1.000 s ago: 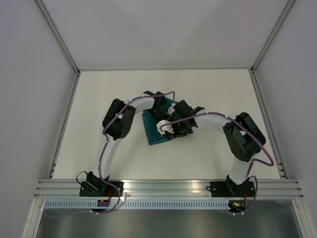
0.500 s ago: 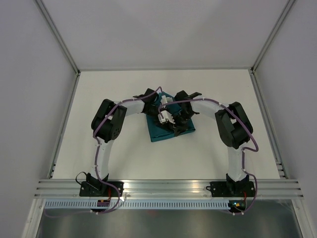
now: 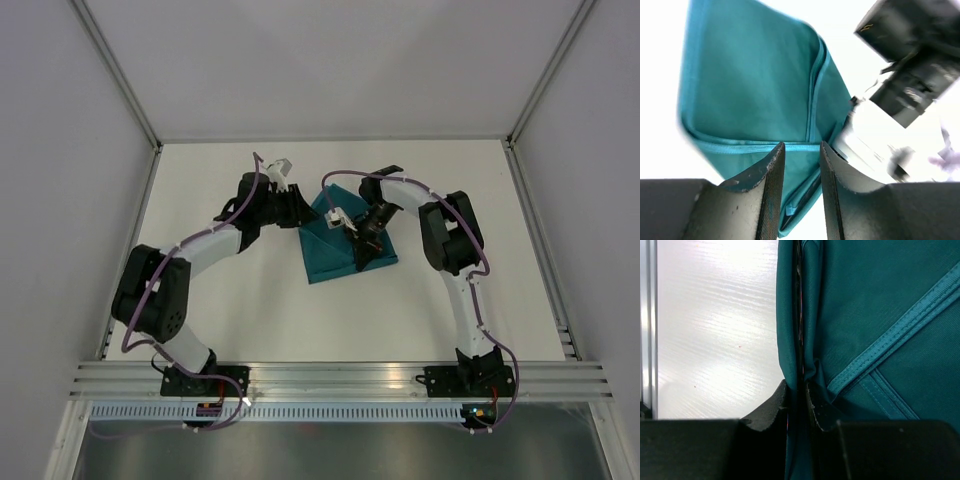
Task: Fold the napkin, place the utensils inside, and roll it up
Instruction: Roll the napkin at the center of the board.
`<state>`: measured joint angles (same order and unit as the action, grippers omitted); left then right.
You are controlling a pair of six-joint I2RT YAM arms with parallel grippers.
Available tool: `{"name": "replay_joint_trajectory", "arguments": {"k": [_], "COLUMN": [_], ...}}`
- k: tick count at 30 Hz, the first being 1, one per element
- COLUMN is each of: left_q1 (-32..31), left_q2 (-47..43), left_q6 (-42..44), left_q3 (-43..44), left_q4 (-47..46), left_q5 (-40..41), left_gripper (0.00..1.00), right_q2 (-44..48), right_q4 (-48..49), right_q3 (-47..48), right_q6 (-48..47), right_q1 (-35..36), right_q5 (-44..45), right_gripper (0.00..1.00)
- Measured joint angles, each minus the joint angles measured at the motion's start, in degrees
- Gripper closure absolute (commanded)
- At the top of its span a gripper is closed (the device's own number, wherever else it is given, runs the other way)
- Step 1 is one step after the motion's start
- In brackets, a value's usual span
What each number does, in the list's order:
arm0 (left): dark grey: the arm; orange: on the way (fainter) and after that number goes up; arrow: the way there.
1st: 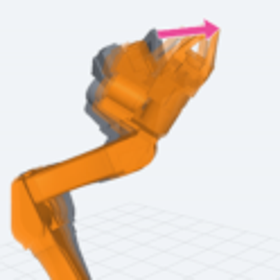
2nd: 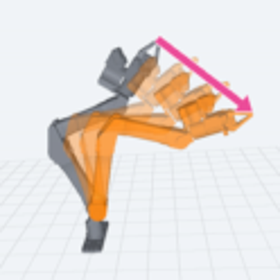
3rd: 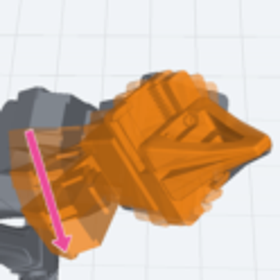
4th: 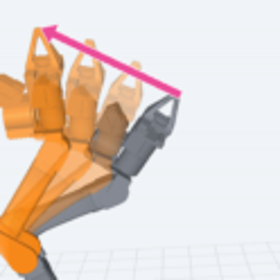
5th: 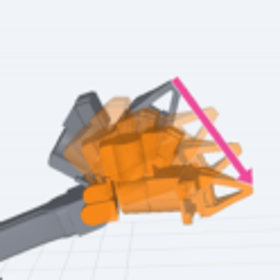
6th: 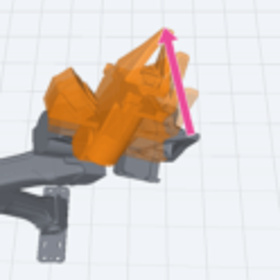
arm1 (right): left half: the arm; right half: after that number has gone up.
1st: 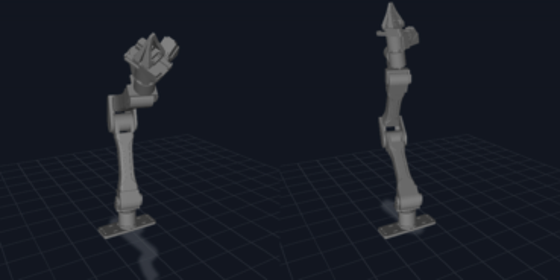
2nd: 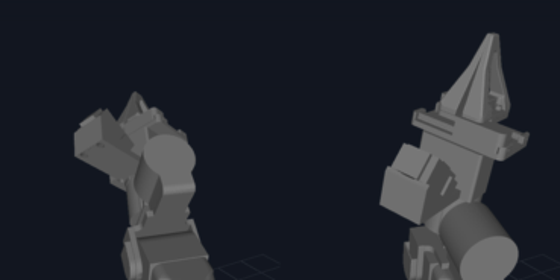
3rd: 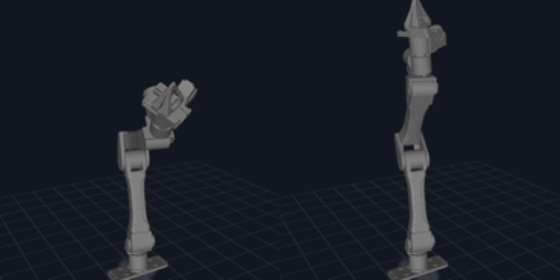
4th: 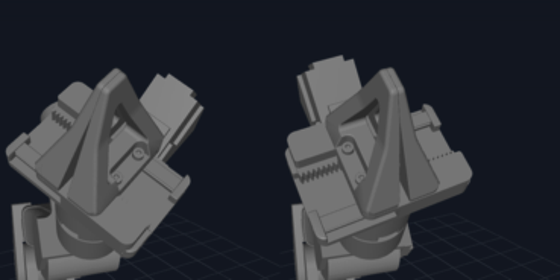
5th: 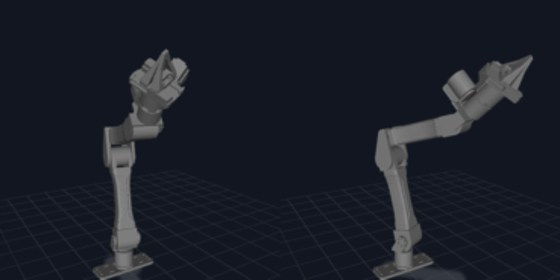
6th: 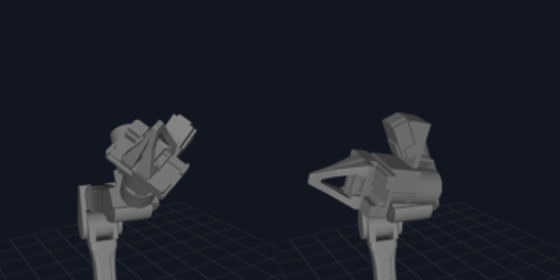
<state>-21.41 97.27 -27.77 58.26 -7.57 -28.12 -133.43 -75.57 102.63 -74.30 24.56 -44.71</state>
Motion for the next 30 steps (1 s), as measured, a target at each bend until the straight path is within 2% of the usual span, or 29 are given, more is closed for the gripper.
{"name": "replay_joint_trajectory", "arguments": {"k": [4, 6, 10, 14, 22, 30], "left_q1": [-3.96, -8.24, -18.32, -25.79, -35.71, -37.66], "left_q2": [-8.26, -10.75, -11.41, -11.28, -4.94, 0.20], "left_q6": [1.99, 5.51, 15.08, 25.27, 43.06, 51.36], "left_q3": [-6.25, -8.26, -10.36, -14.29, -20.87, -21.20], "left_q4": [-4.85, -6.29, -9.20, -13.92, -25.18, -27.87], "left_q5": [11.34, 18.10, 29.79, 36.68, 42.60, 42.60], "left_gripper": [0.58, 0.56, 0.53, 0.52, 0.46, 0.42], "right_q2": [-3.13, -3.58, -4.76, -5.31, -5.60, -5.97], "right_q4": [-3.37, -3.87, -4.92, -5.25, -5.25, -5.49], "right_q3": [3.67, 4.20, 5.51, 5.81, 6.03, 6.29], "right_q6": [0.68, 1.16, 2.82, 4.48, 6.21, 7.08], "right_q1": [-0.72, -0.83, -0.90, -1.11, -1.16, -1.16], "right_q5": [-2.10, -2.40, -3.08, -3.93, -4.07, -4.55], "right_gripper": [0.93, 0.93, 0.93, 0.94, 0.94, 0.95]}}
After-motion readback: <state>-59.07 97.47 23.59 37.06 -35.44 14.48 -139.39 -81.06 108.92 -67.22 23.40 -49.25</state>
